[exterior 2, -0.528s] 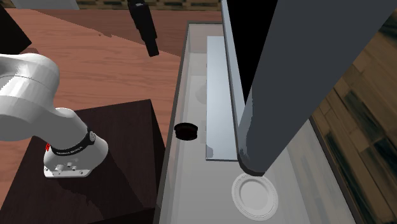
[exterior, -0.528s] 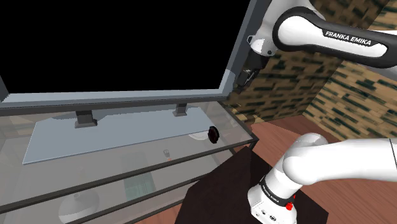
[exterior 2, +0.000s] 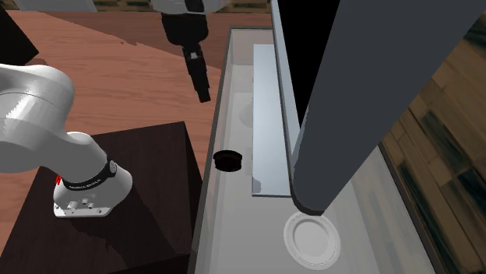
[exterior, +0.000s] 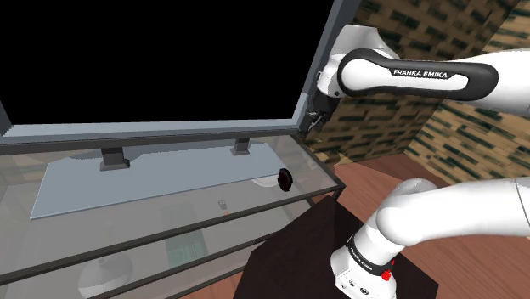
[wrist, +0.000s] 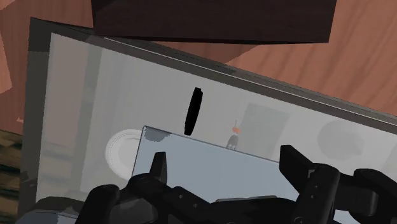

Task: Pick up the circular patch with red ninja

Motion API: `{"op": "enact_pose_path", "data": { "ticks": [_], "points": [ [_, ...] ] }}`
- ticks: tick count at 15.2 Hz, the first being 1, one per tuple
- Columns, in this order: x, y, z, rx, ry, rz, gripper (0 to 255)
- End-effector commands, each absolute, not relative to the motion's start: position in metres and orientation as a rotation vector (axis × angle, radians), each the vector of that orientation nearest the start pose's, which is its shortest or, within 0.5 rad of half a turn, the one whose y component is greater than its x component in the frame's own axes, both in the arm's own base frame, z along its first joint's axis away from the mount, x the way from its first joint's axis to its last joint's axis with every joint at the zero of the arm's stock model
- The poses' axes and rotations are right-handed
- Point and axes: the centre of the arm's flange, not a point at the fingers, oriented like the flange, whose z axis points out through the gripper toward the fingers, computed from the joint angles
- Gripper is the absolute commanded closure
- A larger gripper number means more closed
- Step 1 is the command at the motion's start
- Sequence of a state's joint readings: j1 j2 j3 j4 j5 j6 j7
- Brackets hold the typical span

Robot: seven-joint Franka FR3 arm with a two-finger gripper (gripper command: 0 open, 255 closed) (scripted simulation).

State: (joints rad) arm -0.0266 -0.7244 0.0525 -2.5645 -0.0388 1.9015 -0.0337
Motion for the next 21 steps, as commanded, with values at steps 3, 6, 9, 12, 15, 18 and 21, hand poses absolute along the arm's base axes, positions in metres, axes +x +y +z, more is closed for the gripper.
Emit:
{"op": "enact_pose_path", "data": {
  "ticks": [3,6,9,12,15,18,21],
  "points": [
    [0.352,-0.003,0.451,-3.205,0.035,-0.086,0],
    [0.363,-0.009,0.413,-3.197,0.131,-0.076,0],
    [0.374,-0.015,0.375,-3.186,0.225,-0.065,0],
    [0.384,-0.022,0.337,-3.172,0.32,-0.055,0],
    [0.391,-0.027,0.308,-3.159,0.392,-0.047,0],
    [0.391,-0.027,0.292,-3.159,0.392,-0.047,0],
    [0.391,-0.027,0.276,-3.159,0.392,-0.047,0]
  ]
}}
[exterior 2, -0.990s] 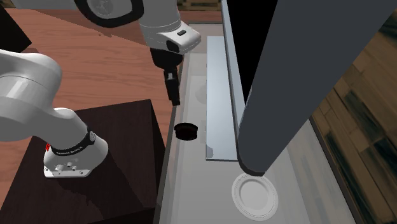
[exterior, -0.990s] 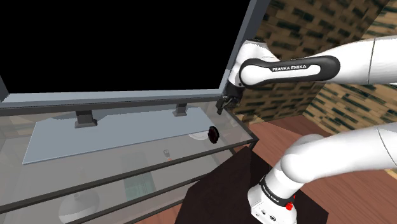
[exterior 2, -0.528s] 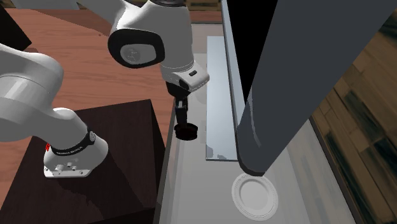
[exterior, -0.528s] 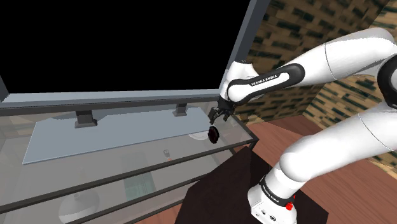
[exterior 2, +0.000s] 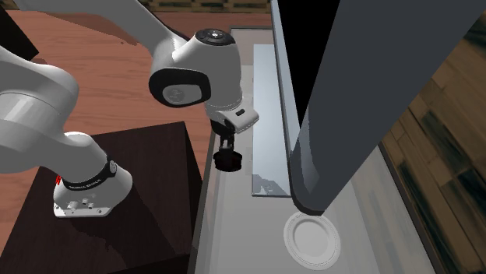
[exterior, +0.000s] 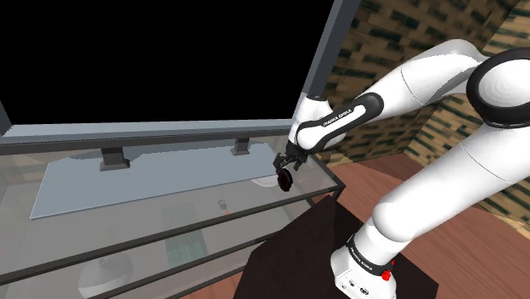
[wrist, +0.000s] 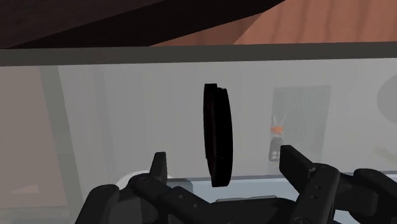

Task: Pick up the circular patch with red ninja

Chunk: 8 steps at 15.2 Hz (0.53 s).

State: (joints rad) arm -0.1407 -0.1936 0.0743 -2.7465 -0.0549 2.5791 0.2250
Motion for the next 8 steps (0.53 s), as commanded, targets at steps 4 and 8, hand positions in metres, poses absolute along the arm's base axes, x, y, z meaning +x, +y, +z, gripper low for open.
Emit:
{"op": "enact_pose_path", "data": {
  "ticks": [4,8],
  "points": [
    [0.3911,-0.0277,0.2675,-3.159,0.392,-0.047,255],
    [0.3911,-0.0276,0.2672,-3.159,0.392,-0.047,255]
  ]
}}
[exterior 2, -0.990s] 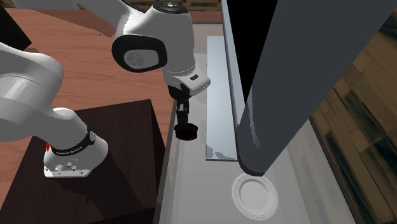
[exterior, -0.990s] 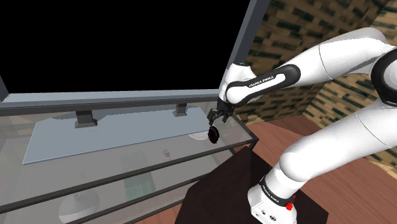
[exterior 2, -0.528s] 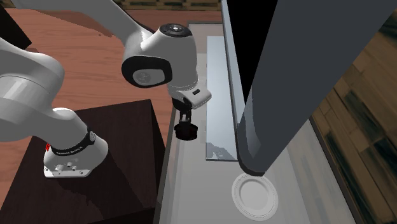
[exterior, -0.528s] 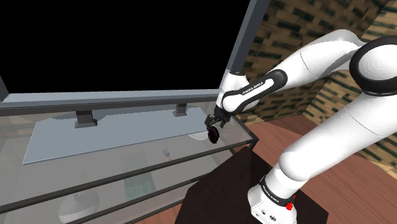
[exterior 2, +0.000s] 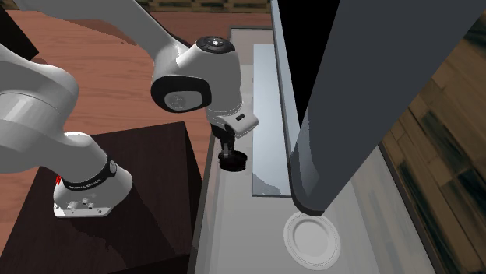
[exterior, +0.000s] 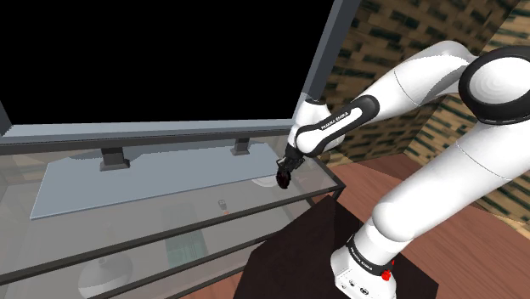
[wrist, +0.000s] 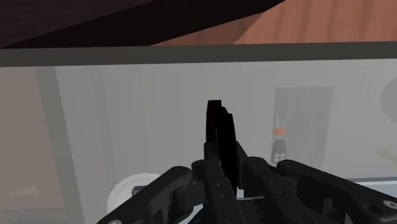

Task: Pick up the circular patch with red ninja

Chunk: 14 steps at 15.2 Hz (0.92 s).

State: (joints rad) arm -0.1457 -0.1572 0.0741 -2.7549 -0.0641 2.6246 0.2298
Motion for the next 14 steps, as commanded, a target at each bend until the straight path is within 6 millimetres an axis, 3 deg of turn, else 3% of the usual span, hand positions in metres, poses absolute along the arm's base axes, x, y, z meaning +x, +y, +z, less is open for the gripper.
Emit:
{"op": "enact_pose_path", "data": {
  "ticks": [1,5,14],
  "points": [
    [0.391,-0.028,0.267,-3.159,0.392,-0.047,255],
    [0.391,-0.027,0.268,-3.159,0.392,-0.047,255],
    [0.391,-0.027,0.315,-3.159,0.392,-0.047,255]
  ]
}}
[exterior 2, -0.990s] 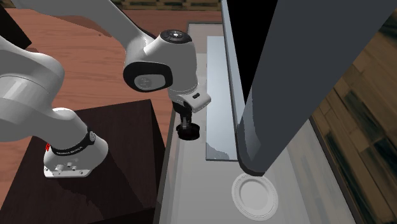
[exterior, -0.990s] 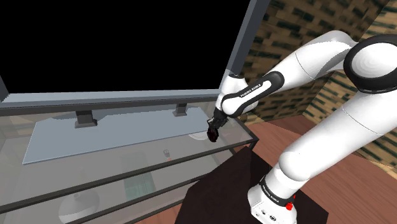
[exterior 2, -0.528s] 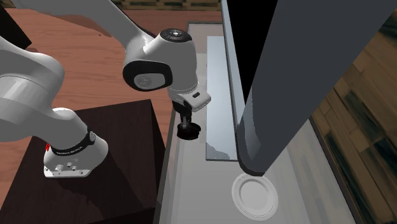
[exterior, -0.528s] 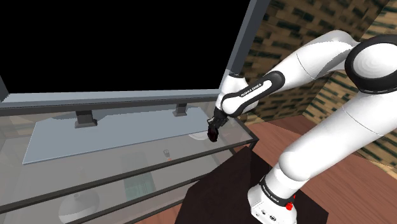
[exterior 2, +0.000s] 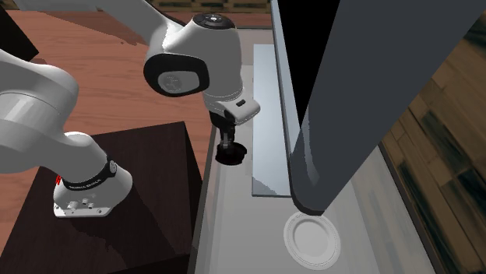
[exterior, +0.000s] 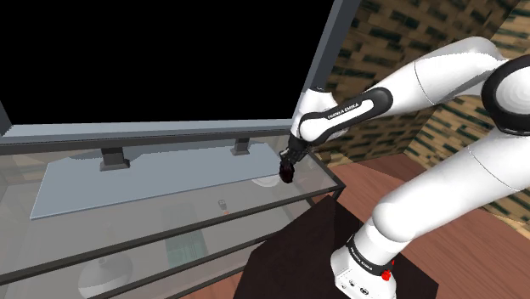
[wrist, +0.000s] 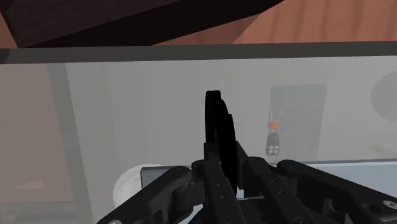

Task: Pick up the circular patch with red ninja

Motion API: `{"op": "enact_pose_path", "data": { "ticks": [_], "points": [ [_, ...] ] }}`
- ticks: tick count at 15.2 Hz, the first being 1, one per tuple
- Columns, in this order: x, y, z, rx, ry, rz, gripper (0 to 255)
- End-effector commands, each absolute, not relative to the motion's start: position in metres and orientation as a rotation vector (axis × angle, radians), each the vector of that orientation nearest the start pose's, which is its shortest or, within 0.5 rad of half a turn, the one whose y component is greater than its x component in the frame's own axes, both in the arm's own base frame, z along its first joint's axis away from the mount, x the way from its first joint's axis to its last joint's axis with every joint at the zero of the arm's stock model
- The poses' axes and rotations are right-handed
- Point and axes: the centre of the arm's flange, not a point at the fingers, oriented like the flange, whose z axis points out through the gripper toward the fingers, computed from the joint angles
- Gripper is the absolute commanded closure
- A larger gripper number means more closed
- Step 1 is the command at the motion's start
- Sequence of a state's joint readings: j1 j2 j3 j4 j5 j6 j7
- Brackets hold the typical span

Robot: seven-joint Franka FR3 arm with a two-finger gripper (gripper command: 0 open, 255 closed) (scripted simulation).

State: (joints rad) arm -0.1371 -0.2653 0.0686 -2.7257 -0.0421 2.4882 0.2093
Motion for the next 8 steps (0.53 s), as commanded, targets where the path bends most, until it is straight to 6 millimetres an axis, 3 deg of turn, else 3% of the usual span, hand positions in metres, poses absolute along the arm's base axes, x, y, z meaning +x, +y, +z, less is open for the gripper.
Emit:
{"op": "enact_pose_path", "data": {
  "ticks": [1,6,8],
  "points": [
    [0.391,-0.027,0.32,-3.159,0.392,-0.047,255],
    [0.391,-0.027,0.347,-3.159,0.392,-0.047,255],
    [0.391,-0.027,0.348,-3.159,0.392,-0.047,255]
  ]
}}
